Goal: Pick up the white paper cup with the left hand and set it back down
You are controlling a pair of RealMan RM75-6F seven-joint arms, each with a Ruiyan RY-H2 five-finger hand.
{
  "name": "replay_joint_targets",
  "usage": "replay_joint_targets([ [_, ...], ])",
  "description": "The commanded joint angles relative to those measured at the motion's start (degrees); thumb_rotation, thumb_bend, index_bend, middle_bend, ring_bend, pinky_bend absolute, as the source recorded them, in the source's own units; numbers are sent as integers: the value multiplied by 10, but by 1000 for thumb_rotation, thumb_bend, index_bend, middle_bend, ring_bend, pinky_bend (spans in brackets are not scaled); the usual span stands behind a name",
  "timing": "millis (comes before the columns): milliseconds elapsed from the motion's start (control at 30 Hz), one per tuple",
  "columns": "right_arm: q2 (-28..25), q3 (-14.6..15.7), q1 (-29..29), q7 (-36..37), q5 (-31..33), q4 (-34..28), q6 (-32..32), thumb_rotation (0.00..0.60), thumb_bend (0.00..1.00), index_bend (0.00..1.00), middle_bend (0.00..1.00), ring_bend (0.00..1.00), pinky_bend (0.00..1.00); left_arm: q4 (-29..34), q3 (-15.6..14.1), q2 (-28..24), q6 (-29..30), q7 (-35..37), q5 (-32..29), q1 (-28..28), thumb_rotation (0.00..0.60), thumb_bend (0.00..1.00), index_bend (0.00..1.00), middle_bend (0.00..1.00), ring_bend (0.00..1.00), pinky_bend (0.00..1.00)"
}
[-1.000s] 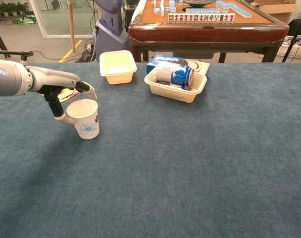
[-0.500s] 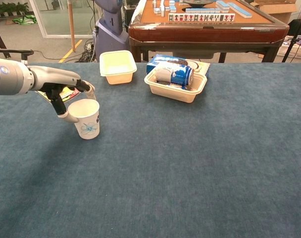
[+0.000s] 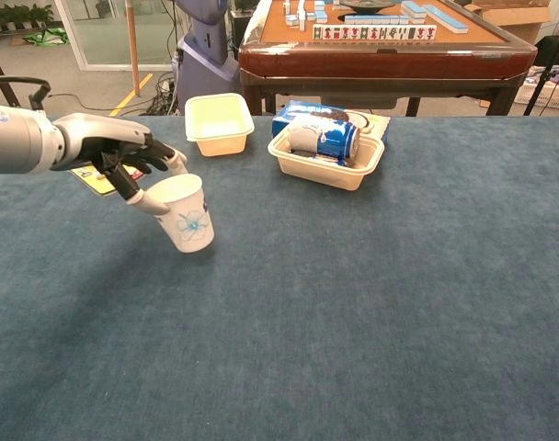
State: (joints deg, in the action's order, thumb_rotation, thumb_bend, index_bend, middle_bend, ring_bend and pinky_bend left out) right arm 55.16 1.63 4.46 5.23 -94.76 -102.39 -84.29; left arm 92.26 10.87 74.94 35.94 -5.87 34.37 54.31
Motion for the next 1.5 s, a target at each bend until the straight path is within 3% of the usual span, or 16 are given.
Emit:
replay_joint_targets([
  [33, 0, 0, -1, 1, 0, 0, -1, 600, 120, 188, 304, 52, 0, -16, 45, 18, -50, 105, 43, -43, 600, 229, 309, 0, 0, 0],
  [167, 0, 0, -2, 0, 0, 0, -3, 600, 120, 188, 304, 52, 0, -48, 71, 50, -72, 182, 89, -73, 600, 230, 309, 0, 0, 0],
  [300, 0, 0, -4, -2, 0, -1, -4, 600, 120, 188, 304, 52, 0, -84, 78, 81, -74, 222, 146, -94, 600, 229, 315, 0, 0, 0],
  [567, -1, 0, -5, -6, 1, -4, -5, 600, 119, 188, 304, 52, 0, -141, 67, 116, -52, 254, 247, -113, 600, 229, 314, 0, 0, 0],
  [800, -1, 1, -7, -7, -2, -5, -9, 600, 120, 188, 304, 52, 0, -170, 52, 113, -42, 274, 300, -119, 600, 229, 309, 0, 0, 0],
  [900, -1, 1, -8, -7, -3, -6, -10, 600, 120, 188, 304, 52, 0, -174, 41, 102, -48, 268, 310, -117, 600, 229, 252, 0, 0, 0],
  [1000, -2, 1, -9, -7, -4, -6, -12, 600, 120, 188, 304, 52, 0, -171, 32, 84, -45, 252, 320, -115, 600, 229, 104, 0, 0, 0],
  [1100, -2, 1, -10, -5, -6, -5, -14, 600, 120, 188, 304, 52, 0, -151, 27, 61, -35, 232, 329, -114, 600, 229, 47, 0, 0, 0],
  [1300, 0, 2, -11, 0, -7, 0, -15, 600, 120, 188, 304, 52, 0, -78, 12, 14, -21, 142, 314, -97, 600, 228, 76, 0, 0, 0],
  [1500, 2, 2, -12, 5, -7, 4, -15, 600, 120, 188, 304, 52, 0, -18, -13, 18, 28, -25, 242, -61, 600, 228, 156, 0, 0, 0],
])
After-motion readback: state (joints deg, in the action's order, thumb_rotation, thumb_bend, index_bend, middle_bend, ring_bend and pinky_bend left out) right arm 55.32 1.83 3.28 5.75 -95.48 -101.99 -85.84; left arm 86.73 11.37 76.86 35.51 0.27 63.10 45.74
